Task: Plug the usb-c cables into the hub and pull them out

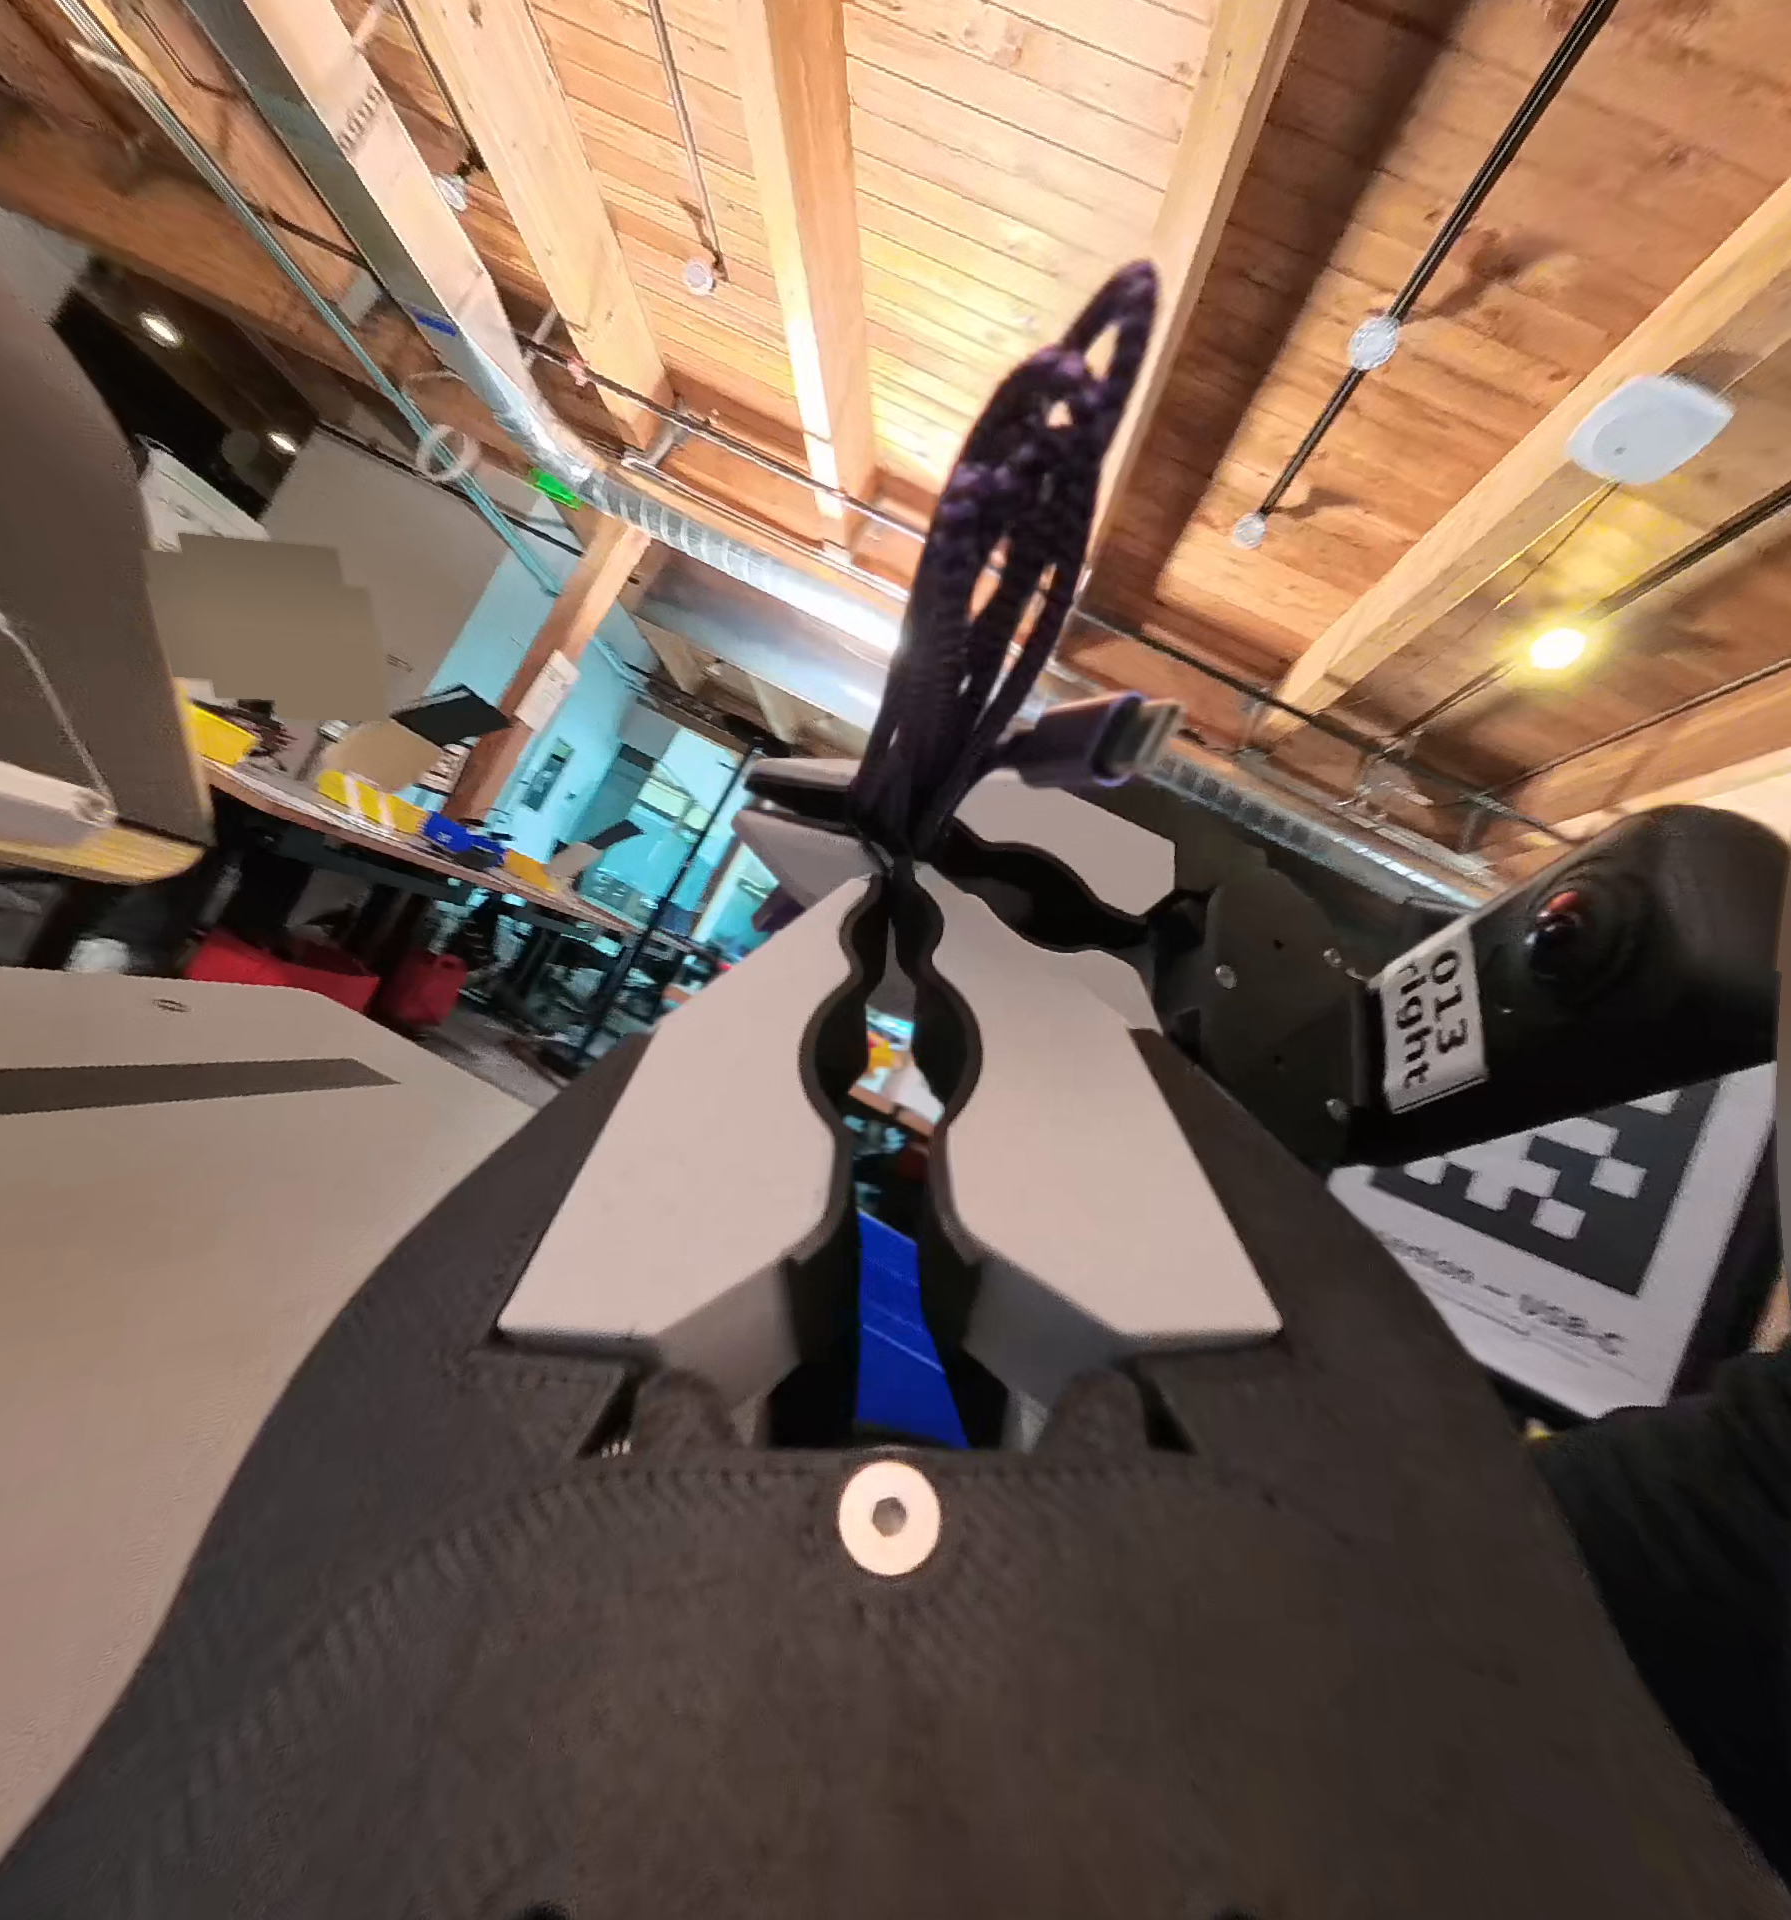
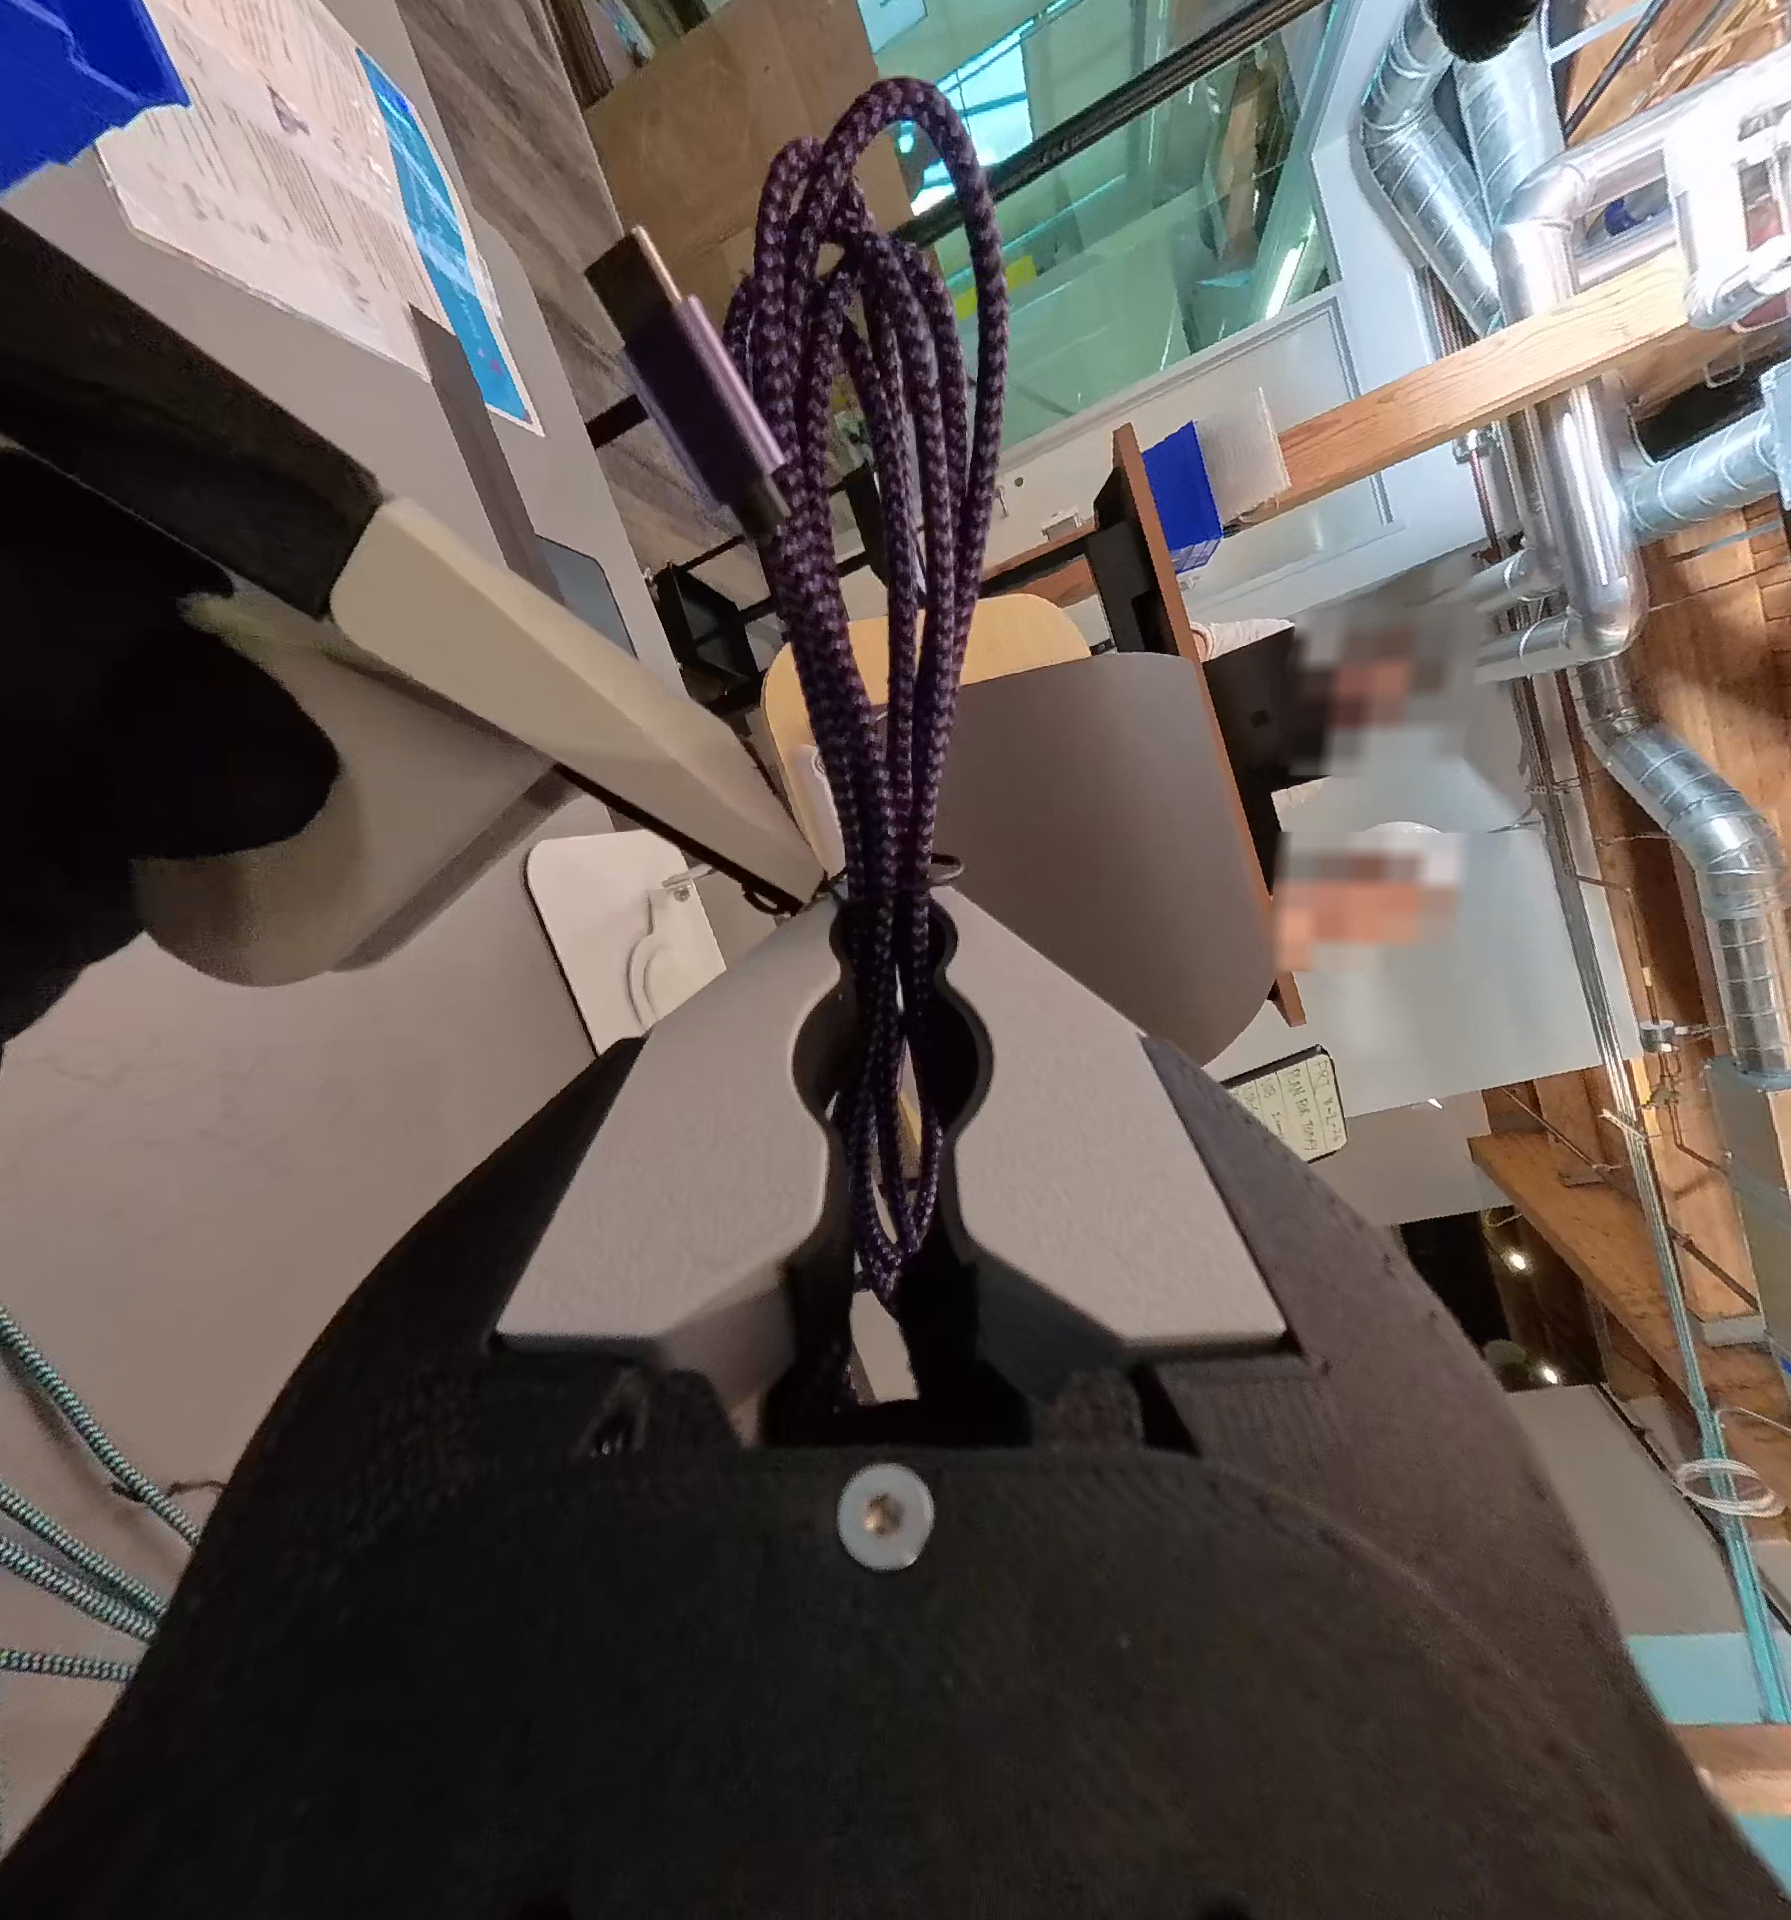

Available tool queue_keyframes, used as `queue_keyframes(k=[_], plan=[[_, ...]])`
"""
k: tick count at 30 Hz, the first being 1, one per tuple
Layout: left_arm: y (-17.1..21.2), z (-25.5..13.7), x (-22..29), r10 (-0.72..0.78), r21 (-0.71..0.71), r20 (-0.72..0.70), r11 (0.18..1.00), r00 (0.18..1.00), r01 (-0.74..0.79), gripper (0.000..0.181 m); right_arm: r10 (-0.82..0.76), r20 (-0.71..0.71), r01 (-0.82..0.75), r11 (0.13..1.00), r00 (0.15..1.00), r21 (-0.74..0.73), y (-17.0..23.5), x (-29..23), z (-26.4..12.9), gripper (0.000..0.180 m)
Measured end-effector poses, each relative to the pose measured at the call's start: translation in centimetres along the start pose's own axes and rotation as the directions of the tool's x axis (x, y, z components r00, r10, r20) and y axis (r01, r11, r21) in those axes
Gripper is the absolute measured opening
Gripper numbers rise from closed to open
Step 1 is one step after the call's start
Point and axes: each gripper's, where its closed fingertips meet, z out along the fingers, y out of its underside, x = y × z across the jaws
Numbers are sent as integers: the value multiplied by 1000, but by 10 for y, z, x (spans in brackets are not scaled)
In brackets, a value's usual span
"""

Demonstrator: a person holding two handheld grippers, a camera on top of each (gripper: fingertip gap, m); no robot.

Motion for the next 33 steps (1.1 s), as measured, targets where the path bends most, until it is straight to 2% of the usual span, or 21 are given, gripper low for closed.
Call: queue_keyframes(k=[4, 8, 10, 17, 25, 26, 28, 33], plan=[[2, -1, 0, -82, -7, -45, 997, 996, 81, 0, 10, 17, -10, 1000, 1000, 5, 2, -2, 1, 3], [1, -3, -4, -23, 3, -32, 1000, 999, 23, 1, -1, 24, 1, 1000, 1000, 2, 3, -5, 2, 4], [1, -4, -5, 0, 3, -18, 1000, 1000, 0, 13, -2, 20, 2, 1000, 1000, 5, 3, -4, 1, 3], [6, -1, -8, 29, -27, 4, 999, 1000, -29, 28, -15, 16, 15, 1000, 1000, 2, 3, -4, 2, 3], [7, -1, -10, 23, -21, 4, 1000, 1000, -23, 23, -17, 18, 17, 1000, 1000, 6, 2, -7, 1, 3], [6, -2, -10, 17, -18, 1, 1000, 1000, -17, 21, -15, 16, 15, 1000, 1000, 6, 2, -7, 1, 3], [5, -4, -6, 12, -9, -31, 1000, 999, -12, 1, -18, 12, 18, 1000, 1000, -2, 3, -6, 1, 3], [5, -3, -3, -9, -12, -41, 1000, 999, 8, 0, -24, 4, 24, 1000, 1000, 2, 2, -5, 1, 3]])
